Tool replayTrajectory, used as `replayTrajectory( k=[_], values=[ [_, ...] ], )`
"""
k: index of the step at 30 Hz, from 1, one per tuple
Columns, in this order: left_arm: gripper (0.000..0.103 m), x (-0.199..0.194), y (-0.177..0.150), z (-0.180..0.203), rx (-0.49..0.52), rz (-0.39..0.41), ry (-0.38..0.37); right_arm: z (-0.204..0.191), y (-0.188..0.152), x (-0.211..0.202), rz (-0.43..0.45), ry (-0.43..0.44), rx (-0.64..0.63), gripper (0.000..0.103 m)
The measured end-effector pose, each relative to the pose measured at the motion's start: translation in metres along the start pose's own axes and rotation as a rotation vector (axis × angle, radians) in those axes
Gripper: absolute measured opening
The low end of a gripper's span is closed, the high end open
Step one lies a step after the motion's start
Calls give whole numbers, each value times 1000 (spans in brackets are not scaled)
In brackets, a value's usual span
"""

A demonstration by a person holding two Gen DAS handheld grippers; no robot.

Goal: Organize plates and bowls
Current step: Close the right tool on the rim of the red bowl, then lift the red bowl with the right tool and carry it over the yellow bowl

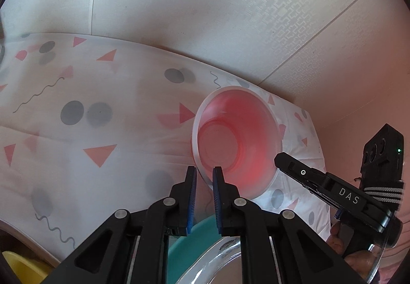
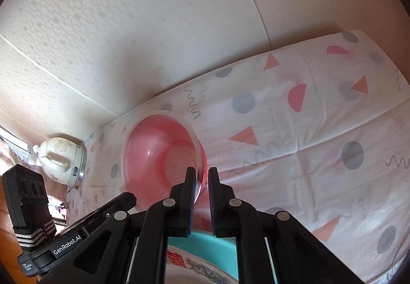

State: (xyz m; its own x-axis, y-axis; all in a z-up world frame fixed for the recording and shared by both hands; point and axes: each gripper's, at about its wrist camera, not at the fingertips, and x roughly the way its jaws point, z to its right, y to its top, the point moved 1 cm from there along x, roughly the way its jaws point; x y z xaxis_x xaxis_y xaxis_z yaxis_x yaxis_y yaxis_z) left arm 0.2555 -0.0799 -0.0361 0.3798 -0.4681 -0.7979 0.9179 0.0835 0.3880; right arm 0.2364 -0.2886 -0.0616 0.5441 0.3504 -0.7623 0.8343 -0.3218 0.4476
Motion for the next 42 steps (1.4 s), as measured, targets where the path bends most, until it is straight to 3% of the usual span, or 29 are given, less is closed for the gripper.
replayTrajectory(
  k=[3,8,12,23,42],
  values=[
    [21,-1,2,-3,-20,2,0,1,-1,-1,3,1,9,10],
    [22,-1,4,-3,-14,10,-19,2,-3,-5,10,10,28,11],
    [22,2,6,4,11,15,-27,3,-2,-6,9,10,41,18],
    [13,0,4,8,60,48,-21,-10,-6,-10,44,-50,-32,11],
    [14,-61,-28,2,101,153,20,-44,-30,-35,63,57,-60,11]
  ],
)
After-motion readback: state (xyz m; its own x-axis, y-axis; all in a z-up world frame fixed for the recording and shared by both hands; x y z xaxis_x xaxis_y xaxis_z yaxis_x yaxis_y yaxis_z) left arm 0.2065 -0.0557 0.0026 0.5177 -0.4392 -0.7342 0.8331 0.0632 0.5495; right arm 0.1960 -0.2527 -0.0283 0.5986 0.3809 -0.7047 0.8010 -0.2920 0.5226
